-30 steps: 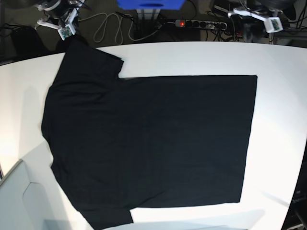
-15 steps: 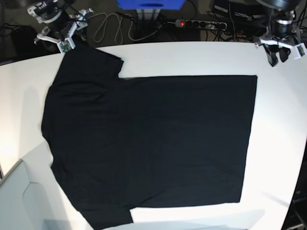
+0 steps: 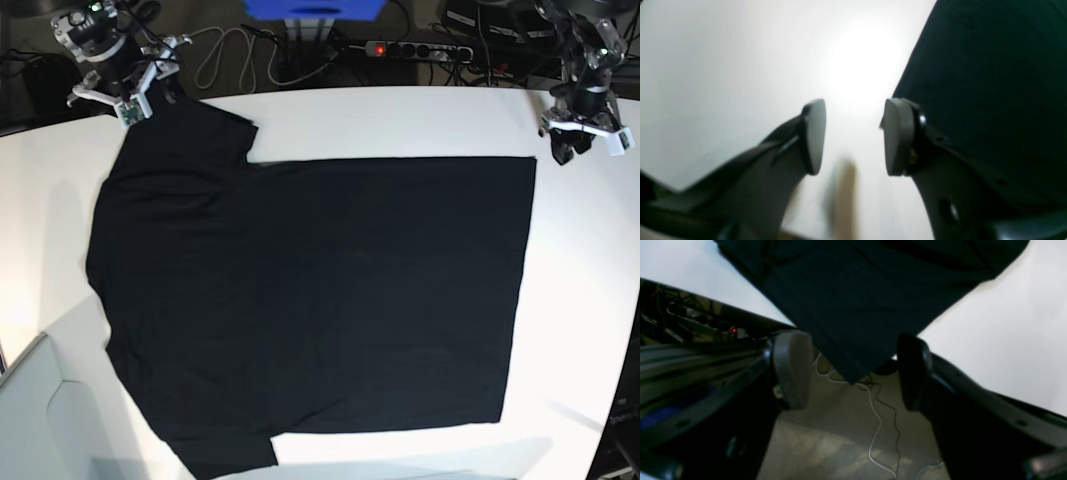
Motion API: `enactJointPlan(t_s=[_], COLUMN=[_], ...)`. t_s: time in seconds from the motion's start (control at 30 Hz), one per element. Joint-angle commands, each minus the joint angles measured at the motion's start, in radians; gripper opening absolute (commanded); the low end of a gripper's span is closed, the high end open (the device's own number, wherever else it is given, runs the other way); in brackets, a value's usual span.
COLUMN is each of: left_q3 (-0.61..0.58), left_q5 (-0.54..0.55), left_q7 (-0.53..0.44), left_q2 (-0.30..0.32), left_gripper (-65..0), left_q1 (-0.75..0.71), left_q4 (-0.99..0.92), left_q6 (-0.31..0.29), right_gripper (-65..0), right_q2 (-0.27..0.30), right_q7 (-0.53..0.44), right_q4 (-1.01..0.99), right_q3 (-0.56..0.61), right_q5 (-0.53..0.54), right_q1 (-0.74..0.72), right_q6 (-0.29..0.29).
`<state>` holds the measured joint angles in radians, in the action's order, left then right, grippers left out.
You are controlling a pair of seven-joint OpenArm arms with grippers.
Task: Fold the T-shirt properly
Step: 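Move both grippers down toward the shoulder corners of the black T-shirt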
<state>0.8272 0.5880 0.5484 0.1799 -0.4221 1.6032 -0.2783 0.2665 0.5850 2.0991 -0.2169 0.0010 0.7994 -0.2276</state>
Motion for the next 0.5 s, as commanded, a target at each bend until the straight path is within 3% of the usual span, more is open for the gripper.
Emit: enactJointPlan(t_s=[0.0,0.27,0.47], left_q3=[0.007,-0.131,-0.131], left_q5=[0.008,-0.049,-0.05], left_q7=[-0.023,-0.034,-0.034], left_q2=[0.014,0.028,0.017], left_gripper=[-37.4,-37.4,-37.4], left_q1=[0.015,0.07,0.087], left_q4=[0.003,-0.059,-0.066], left_q6=[-0.006,-0.008,-0.005], right_gripper=[-26.3,-26.3,-26.3], right_q2=[0.007,-0.013,-0.011], right_q7=[-0.015,-0.015,-0.015], right_q4=[0.013,0.013,0.013], right_q3=[-0.005,-0.005,-0.005], right_q5=[0.003,0.0,-0.002], right_q1=[0.007,0.013,0.015], right_q6=[-0.017,-0.017,-0.017])
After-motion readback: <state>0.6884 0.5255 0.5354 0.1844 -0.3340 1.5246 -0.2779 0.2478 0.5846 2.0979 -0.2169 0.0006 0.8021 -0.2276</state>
